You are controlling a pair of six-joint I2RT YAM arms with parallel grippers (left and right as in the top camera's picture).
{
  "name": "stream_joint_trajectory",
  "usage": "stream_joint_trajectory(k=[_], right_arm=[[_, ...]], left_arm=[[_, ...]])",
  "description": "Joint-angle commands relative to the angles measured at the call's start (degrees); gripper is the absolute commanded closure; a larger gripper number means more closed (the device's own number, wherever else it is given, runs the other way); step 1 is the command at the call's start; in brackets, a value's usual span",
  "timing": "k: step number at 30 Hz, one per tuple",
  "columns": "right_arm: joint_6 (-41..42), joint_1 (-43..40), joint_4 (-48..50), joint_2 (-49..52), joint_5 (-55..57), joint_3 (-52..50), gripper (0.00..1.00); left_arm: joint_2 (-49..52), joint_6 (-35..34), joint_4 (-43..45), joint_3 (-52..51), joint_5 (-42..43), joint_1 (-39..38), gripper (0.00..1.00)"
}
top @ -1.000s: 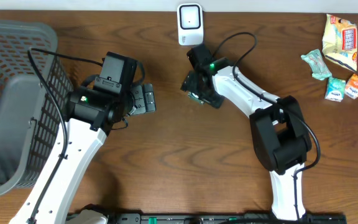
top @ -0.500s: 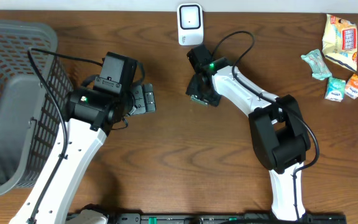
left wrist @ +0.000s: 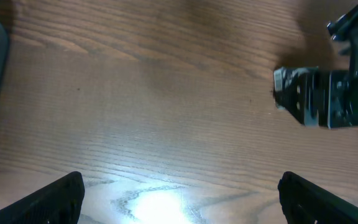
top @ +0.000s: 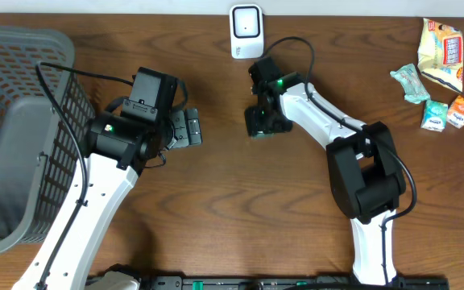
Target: Scan the item barcode
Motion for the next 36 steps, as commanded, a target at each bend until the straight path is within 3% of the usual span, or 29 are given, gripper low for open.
stream_joint_trajectory(k=[1,5,7,9,10,19,36], right_arm=[[-15.58,-1.33,-1.90,-3.85,-1.11,0.04,0.36],[-24.39,-2.38,-3.82,-7.54,0.79,0.04,0.34],[-25.55,-2.67,-3.82,-8.81,2.89,0.07,0.22],[-25.53,-2.78,-3.63,-9.77,4.74,0.07,0.04],[-25.49,-2.78,-3.37,-10.05,5.42,0.04,0.01],[-15.76,-2.64,-3.13,-9.38,-1.79,-0.24,0.01],[-12.20,-2.10,-3.96,-8.83,-5.22,-0.26,0.01]], left_arm=[[-0.11,0.33,0.02,0.87,0.31,-0.22,0.02],[-0.11,0.33,0.02,0.87,0.31,-0.24,0.02],[-0.11,0.33,0.02,0.87,0.31,-0.22,0.02],[-0.11,0.33,0.02,0.87,0.31,-0.22,0.02],[-0.11,0.33,0.02,0.87,0.31,-0.22,0.02],[-0.11,0.33,0.02,0.87,0.31,-0.22,0.02],[-0.11,0.33,0.02,0.87,0.31,-0.24,0.02]])
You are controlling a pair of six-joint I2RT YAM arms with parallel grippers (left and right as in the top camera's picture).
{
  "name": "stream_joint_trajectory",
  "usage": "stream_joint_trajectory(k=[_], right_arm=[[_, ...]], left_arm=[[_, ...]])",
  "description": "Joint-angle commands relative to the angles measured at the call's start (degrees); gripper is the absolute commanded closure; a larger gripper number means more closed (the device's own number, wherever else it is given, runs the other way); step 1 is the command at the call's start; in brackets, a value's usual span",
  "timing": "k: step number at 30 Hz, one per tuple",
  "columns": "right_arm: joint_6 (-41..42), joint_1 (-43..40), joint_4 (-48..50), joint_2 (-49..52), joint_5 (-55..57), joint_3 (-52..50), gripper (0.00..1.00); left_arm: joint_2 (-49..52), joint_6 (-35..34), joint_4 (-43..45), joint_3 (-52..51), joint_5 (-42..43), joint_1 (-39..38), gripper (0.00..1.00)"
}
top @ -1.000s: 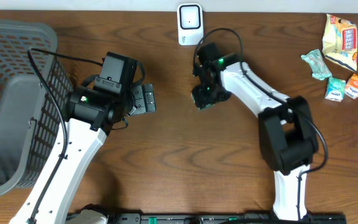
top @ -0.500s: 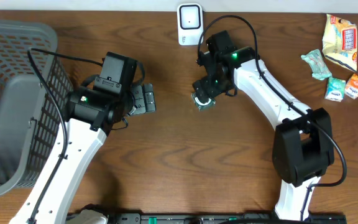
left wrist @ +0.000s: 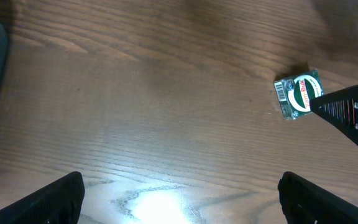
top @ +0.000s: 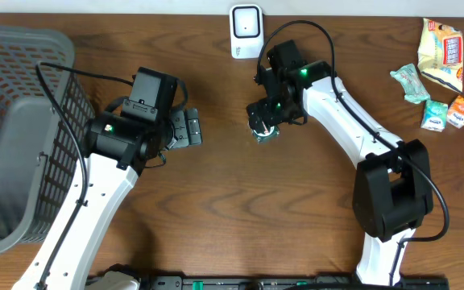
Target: Scan the item barcode
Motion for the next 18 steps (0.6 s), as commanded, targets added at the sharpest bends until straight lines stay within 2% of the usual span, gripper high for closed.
stream_joint_trajectory(k=[1,18], right_arm=[[1.77,0.81,-0.46,0.72,-1.64,-0.20,0.01],[1.51,1.05,-0.26,0.83,-1.18,-0.22,0.01]], left_arm=[[-0.11,0.33,0.00,0.87,0.31,-0.24,0.02],[-0.11,0.33,0.00,0.87,0.31,-0.22,0.02]])
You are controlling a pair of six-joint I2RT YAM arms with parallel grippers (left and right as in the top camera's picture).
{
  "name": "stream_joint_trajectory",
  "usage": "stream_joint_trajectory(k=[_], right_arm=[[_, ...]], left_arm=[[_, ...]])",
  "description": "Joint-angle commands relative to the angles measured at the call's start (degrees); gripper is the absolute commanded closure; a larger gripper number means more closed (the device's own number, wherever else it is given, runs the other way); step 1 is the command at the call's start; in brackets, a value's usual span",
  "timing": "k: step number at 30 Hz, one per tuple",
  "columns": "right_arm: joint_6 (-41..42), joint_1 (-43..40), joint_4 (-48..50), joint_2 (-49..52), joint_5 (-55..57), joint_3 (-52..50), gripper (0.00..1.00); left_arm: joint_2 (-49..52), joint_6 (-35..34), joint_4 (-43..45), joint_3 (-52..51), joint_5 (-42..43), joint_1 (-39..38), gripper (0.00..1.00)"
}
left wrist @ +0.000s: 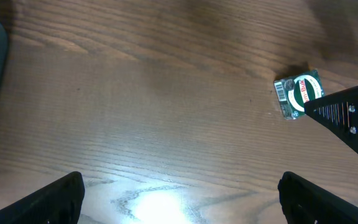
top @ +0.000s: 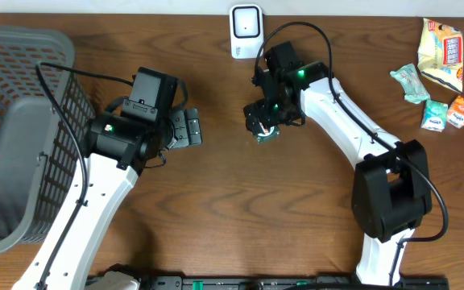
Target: Scan the item barcode
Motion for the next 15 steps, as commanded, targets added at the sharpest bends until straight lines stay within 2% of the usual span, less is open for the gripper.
stream_joint_trajectory(k=[1,11,15], right_arm=[[0.31,0.28,-0.07,0.81,-0.09,-0.22,0.01],[-0.74,0.28,1.29,0.81,1.22,-0.22,0.01],[-0.76,0.26,1.86,0.96,6.34,-0.22,0.01]], left_arm=[[-0.11,0.33,0.00,0.87,0.31,-0.24,0.02],[-0.11,0.33,0.00,0.87,0.31,-0.22,0.02],[-0.11,0.33,0.00,0.87,0.31,-0.24,0.02]])
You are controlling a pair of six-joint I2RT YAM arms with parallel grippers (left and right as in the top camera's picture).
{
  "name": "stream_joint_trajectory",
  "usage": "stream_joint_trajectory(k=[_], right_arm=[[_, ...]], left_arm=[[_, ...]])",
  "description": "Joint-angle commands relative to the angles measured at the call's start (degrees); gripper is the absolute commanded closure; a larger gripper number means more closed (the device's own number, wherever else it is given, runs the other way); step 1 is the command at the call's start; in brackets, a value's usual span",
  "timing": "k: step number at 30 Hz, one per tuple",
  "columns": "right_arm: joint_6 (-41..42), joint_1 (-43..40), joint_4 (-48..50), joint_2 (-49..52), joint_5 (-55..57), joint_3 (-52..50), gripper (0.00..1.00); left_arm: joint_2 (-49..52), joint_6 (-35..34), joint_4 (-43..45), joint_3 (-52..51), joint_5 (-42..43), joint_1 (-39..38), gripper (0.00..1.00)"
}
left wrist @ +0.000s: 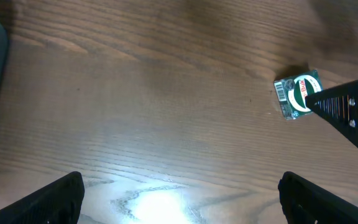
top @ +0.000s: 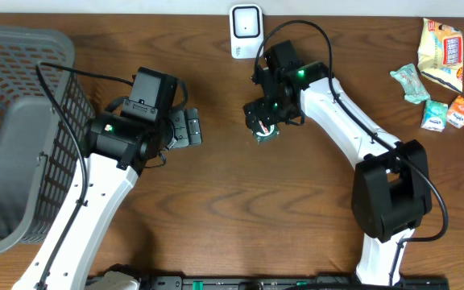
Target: Scan the item barcode
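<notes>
A small green packet (top: 264,134) (left wrist: 298,93) with a round white-and-red label lies flat on the wooden table, its barcode at its left end in the left wrist view. My right gripper (top: 263,121) hangs just over it, open; one dark finger (left wrist: 347,113) touches the packet's right side. The white scanner (top: 246,31) stands at the table's far edge, a little beyond them. My left gripper (top: 190,129) (left wrist: 182,199) is wide open over bare wood to the packet's left, holding nothing.
A grey mesh basket (top: 14,121) fills the left side; its dark edge shows in the left wrist view. Several snack packets (top: 440,56) lie at the far right corner.
The right gripper's finger has shifted slightly along the packet's right side. The packet and the left arm have not moved.
At first my right gripper lay low over the packet and hid most of it. Then it stood raised and open, with the packet bare on the table and its barcode showing. Since then its fingers have stayed close at the packet's right side.
</notes>
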Motion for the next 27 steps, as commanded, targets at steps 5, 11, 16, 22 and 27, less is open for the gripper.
stream_joint_trajectory(k=[5,11,16,22,27], right_arm=[[-2.43,0.28,0.17,1.09,7.91,-0.92,0.01],[-3.67,0.44,0.20,1.09,7.89,-1.14,0.01],[-7.06,0.46,0.59,1.09,7.89,-1.81,0.00],[-10.93,0.48,3.02,1.09,7.87,-4.68,0.01],[-10.05,0.50,4.37,1.09,6.54,-5.73,0.01]], left_arm=[[-0.11,0.33,0.00,0.87,0.31,-0.22,0.02],[-0.11,0.33,0.00,0.87,0.31,-0.22,0.02],[-0.11,0.33,0.00,0.87,0.31,-0.22,0.02],[-0.11,0.33,0.00,0.87,0.31,-0.24,0.02],[-0.11,0.33,0.00,0.87,0.31,-0.22,0.02]])
